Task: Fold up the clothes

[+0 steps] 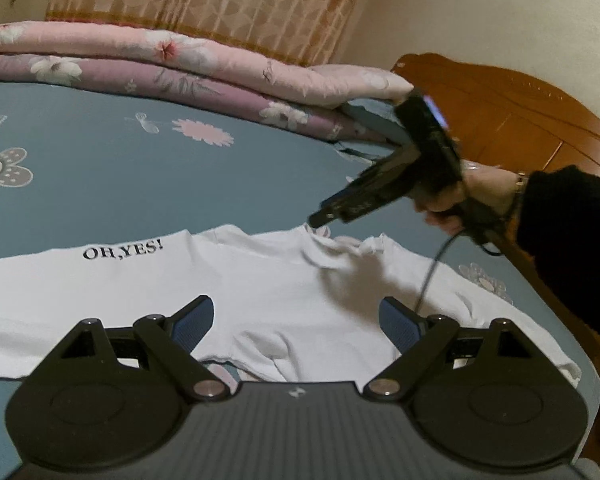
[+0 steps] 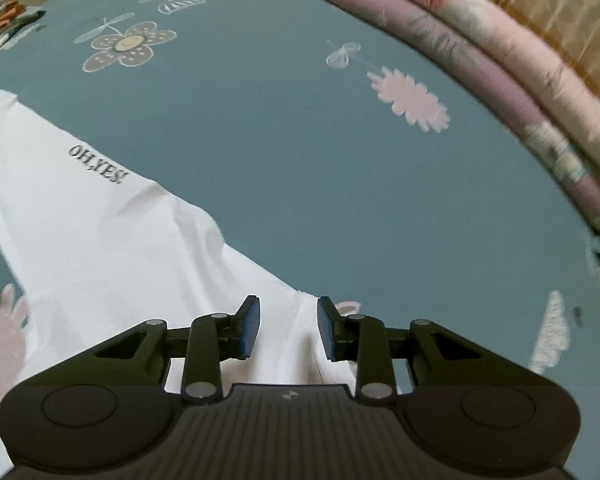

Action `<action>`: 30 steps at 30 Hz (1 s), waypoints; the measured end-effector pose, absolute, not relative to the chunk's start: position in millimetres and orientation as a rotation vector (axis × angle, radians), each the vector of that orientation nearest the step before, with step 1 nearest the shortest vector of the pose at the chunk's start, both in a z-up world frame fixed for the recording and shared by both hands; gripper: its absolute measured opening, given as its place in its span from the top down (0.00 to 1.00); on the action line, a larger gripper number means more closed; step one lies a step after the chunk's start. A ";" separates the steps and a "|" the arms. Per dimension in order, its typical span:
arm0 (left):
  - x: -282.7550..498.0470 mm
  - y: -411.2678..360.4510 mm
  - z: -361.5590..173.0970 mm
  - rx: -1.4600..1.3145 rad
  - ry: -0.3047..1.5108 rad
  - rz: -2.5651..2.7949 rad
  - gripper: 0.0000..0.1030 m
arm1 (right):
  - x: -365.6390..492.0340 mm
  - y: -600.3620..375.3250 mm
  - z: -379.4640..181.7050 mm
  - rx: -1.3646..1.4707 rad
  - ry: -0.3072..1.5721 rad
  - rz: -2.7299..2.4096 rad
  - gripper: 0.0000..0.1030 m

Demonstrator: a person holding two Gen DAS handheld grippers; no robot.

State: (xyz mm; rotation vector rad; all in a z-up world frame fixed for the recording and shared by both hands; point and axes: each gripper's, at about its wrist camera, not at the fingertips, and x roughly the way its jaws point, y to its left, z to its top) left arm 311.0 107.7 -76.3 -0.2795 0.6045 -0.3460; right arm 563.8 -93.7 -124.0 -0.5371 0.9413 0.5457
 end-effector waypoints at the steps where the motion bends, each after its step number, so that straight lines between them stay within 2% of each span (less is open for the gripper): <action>1: 311.9 107.1 -77.7 -0.278 0.609 -0.343 0.13 | 570.6 -95.3 -131.0 -0.526 0.944 0.545 0.66; 10: 317.7 102.4 -89.6 -0.263 0.645 -0.347 0.13 | 593.1 -112.3 -171.1 -0.472 0.962 0.570 0.50; 12: 319.1 100.4 -92.5 -0.260 0.655 -0.353 0.13 | 592.4 -116.4 -175.4 -0.453 0.950 0.577 0.51; 14: 320.2 98.1 -93.9 -0.253 0.660 -0.352 0.13 | 589.8 -117.3 -174.8 -0.432 0.952 0.597 0.66; 15: 320.4 97.8 -94.3 -0.252 0.661 -0.353 0.13 | 587.1 -114.9 -173.4 -0.444 0.950 0.615 0.90; 20: 322.3 98.5 -95.4 -0.255 0.661 -0.348 0.13 | 587.9 -102.0 -155.9 -0.483 0.864 0.590 0.89; 23: 321.9 99.8 -96.0 -0.265 0.660 -0.346 0.13 | 599.1 -99.5 -157.6 -0.458 0.865 0.551 0.88; 25: 321.0 101.3 -95.7 -0.268 0.660 -0.339 0.13 | 599.2 -95.2 -167.6 -0.496 0.892 0.508 0.79; 29: 317.6 107.7 -91.3 -0.282 0.640 -0.331 0.13 | 586.0 -91.1 -152.1 -0.475 0.858 0.426 0.72; 30: 316.7 110.5 -89.9 -0.287 0.634 -0.326 0.13 | 580.5 -90.2 -144.8 -0.474 0.847 0.409 0.65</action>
